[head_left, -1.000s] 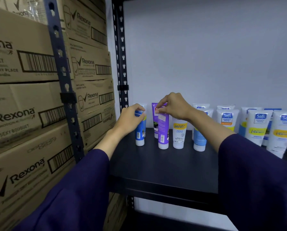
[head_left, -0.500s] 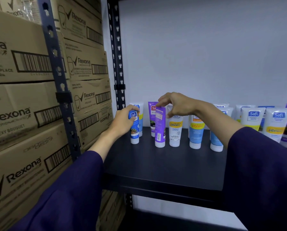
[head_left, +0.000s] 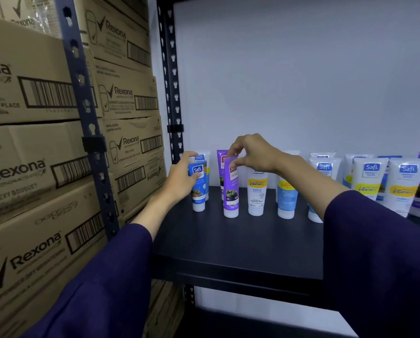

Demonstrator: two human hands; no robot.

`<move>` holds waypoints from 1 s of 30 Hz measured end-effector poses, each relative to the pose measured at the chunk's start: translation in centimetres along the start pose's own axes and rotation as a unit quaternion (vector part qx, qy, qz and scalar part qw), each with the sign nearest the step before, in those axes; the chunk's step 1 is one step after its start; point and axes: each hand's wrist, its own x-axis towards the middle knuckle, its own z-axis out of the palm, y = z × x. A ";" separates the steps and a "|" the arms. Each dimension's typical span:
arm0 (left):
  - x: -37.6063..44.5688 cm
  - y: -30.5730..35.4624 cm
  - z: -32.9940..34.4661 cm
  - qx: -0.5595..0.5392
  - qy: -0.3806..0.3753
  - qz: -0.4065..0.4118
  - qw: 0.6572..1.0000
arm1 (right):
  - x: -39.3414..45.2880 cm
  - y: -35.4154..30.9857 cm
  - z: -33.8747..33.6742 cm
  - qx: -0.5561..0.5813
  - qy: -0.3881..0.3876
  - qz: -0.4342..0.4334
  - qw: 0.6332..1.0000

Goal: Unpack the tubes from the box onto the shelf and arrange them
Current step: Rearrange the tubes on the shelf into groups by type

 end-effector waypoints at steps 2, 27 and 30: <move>0.0 -0.5 0.3 -0.029 0.006 -0.026 0.999 | 0.0 -0.2 0.5 0.013 -0.001 -0.001 1.000; -4.1 -2.0 3.1 -0.078 0.024 -0.128 0.988 | -9.0 -4.6 9.4 0.330 0.210 0.271 0.879; -4.3 -2.3 3.1 -0.071 0.028 -0.131 0.988 | -8.9 -4.5 10.1 0.321 0.152 0.292 0.888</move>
